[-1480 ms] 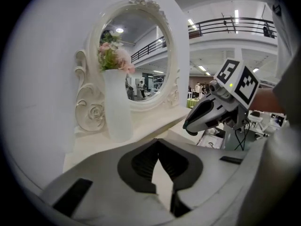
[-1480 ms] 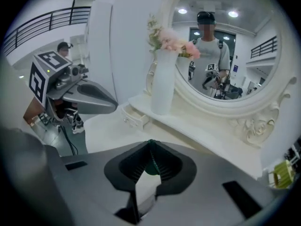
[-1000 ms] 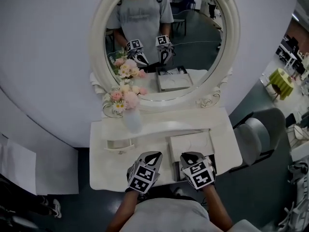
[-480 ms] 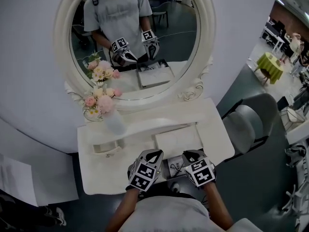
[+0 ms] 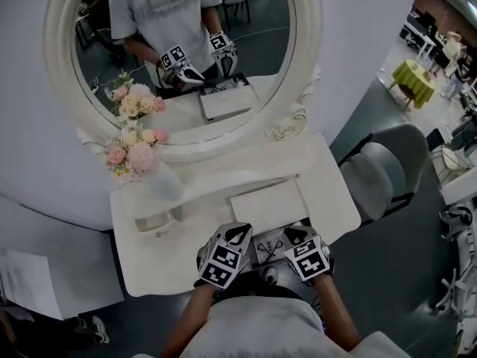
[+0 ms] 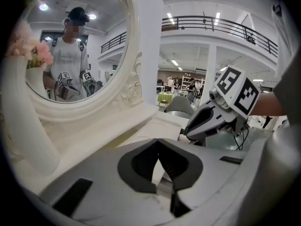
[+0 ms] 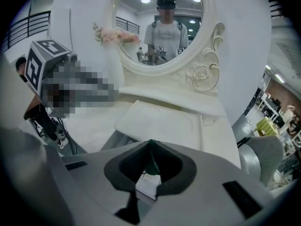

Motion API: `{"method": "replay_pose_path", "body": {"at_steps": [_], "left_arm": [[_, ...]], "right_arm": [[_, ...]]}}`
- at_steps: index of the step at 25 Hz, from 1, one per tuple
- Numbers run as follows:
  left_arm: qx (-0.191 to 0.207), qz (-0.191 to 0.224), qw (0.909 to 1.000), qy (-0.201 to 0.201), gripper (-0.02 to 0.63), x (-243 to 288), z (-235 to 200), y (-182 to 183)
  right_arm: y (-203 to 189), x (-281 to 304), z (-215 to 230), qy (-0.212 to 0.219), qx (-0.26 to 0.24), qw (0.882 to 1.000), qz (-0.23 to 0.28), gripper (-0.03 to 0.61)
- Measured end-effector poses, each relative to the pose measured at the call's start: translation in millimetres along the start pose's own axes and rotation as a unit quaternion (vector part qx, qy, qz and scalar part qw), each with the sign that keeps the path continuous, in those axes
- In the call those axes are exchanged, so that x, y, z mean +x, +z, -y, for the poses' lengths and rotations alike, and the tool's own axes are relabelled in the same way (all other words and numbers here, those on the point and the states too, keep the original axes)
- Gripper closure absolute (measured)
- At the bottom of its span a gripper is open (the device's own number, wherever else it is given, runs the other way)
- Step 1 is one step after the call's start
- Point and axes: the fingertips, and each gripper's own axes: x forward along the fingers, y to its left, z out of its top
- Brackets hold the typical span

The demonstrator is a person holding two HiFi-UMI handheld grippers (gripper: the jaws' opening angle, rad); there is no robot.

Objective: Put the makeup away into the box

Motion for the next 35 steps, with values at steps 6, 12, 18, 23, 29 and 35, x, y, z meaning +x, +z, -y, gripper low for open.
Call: {"method": "replay_pose_path", "body": {"at_steps": [6, 12, 18, 23, 29, 35], "left_arm": [[-0.008, -0.014, 0.9999, -0.001, 0.618, 4, 4, -11], [-0.020, -0.024, 0.9994, 0.013, 0.618, 2, 2, -23], [-0.036, -0.035, 0.9984, 0.025, 0.618, -5, -1, -38], [-0.047, -0.038, 0.9972, 0.043, 0.618, -14, -7, -45], [-0.052, -0.037, 0.9967, 0.051, 0.618, -19, -9, -47], [-0.052, -0.036, 0.9964, 0.056, 0.618, -22, -11, -47]], "right_arm": [[-15, 20, -12, 0.023, -0.006, 0.999, -0.023, 0.535], [-25, 39, -19, 0.044, -0.026, 0.998, -0.038, 0.535], [-35, 53, -25, 0.056, -0.052, 0.995, -0.065, 0.535], [-43, 62, -33, 0.063, -0.074, 0.992, -0.086, 0.535], [-49, 69, -36, 0.067, -0.081, 0.990, -0.098, 0.534], [-52, 71, -38, 0.074, -0.082, 0.989, -0.101, 0.496]]}}
